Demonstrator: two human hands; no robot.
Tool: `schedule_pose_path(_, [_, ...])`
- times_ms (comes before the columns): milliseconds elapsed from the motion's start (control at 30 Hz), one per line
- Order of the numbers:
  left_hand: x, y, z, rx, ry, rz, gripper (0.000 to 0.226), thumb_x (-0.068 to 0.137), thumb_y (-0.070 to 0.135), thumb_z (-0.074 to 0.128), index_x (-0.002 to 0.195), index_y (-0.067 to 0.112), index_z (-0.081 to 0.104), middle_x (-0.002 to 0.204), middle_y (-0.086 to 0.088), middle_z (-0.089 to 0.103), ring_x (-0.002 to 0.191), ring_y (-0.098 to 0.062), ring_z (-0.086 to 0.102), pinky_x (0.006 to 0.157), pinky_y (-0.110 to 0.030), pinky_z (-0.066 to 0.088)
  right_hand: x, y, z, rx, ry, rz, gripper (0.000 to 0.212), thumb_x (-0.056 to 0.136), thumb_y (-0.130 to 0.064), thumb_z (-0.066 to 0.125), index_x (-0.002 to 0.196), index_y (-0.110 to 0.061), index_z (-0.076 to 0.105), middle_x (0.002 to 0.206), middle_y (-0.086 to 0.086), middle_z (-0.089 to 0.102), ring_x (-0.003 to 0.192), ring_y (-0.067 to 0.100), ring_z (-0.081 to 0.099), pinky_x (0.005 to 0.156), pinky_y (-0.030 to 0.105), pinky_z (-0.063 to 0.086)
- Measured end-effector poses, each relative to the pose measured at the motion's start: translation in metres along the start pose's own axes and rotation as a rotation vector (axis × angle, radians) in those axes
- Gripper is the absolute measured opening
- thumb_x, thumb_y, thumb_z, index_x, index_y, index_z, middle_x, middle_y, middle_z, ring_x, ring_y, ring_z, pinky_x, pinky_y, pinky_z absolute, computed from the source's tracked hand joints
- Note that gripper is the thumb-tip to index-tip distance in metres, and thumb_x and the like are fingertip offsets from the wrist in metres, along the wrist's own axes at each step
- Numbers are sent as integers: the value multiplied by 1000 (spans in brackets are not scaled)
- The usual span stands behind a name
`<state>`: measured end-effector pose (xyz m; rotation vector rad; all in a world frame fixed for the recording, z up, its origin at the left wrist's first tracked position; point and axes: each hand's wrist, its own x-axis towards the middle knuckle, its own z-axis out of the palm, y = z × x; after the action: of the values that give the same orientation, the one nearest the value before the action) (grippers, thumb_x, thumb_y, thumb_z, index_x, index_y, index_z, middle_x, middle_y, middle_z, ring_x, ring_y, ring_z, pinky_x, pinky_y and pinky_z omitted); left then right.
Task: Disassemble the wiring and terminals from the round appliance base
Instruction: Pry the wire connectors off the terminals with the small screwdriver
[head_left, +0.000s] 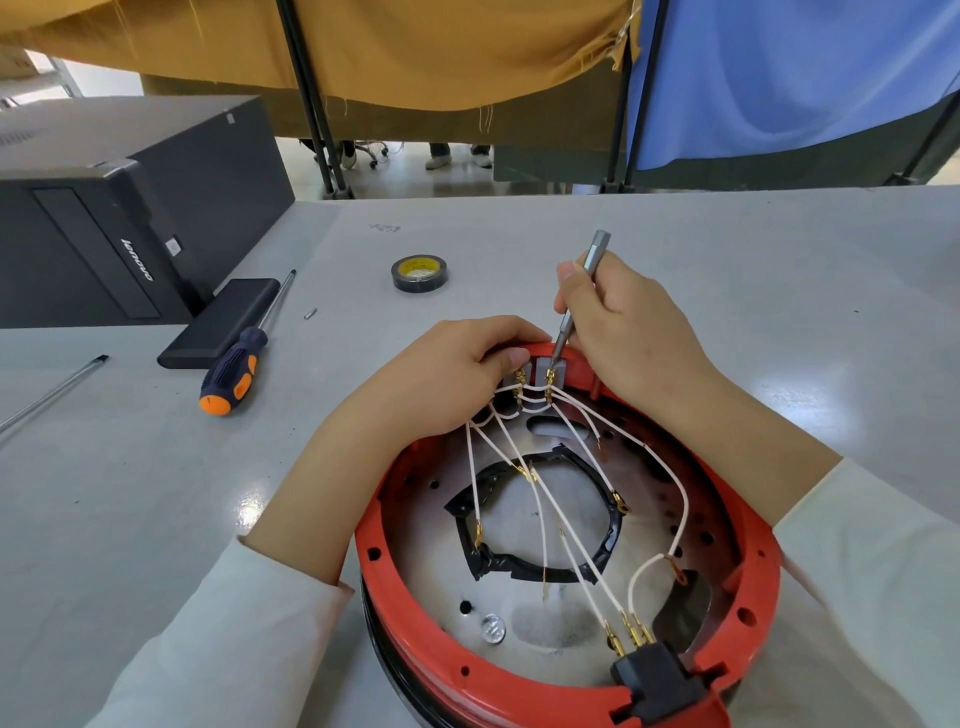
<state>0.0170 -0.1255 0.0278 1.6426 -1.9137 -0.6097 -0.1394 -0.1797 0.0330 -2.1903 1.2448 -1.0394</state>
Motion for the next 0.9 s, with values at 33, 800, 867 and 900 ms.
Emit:
schedule_pose_path(33, [0, 0, 0, -2, -1, -1, 27, 98, 22, 46, 117, 35, 61, 108, 13, 66, 97, -6, 58, 87, -19, 43, 0, 0, 0, 11, -10, 2, 31, 100, -41, 33, 75, -31, 47, 57, -15, 53, 54, 2, 51, 58, 28, 36])
schedule_pose_path(800, [-1, 3, 1, -6, -17, -12, 29, 98, 19, 45, 116, 36, 61, 106, 6, 67, 95, -22, 62, 87, -36, 46, 33, 6, 7, 171, -213, 247, 37, 99, -24, 35, 66, -17, 51, 39, -10, 46, 35, 3, 43, 50, 26, 28])
schedule_pose_path(867, [-1, 3, 1, -8, -18, -15, 29, 98, 19, 45, 116, 36, 60, 105, 6, 67, 93, -23, 62, 84, -31, 45, 35, 7, 8, 94, -252, 249, 36, 98, -23, 33, 66, -18, 49, 44, -9, 50, 40, 2, 45, 50, 26, 30])
schedule_pose_path(900, [-1, 3, 1, -8, -18, -18, 29, 98, 20, 45, 116, 36, 60, 105, 7, 67, 94, -22, 61, 83, -30, 44, 36, 7, 9, 32, -268, 251, 35, 98, -24, 33, 67, -19, 48, 54, -7, 51, 48, 4, 44, 51, 26, 33])
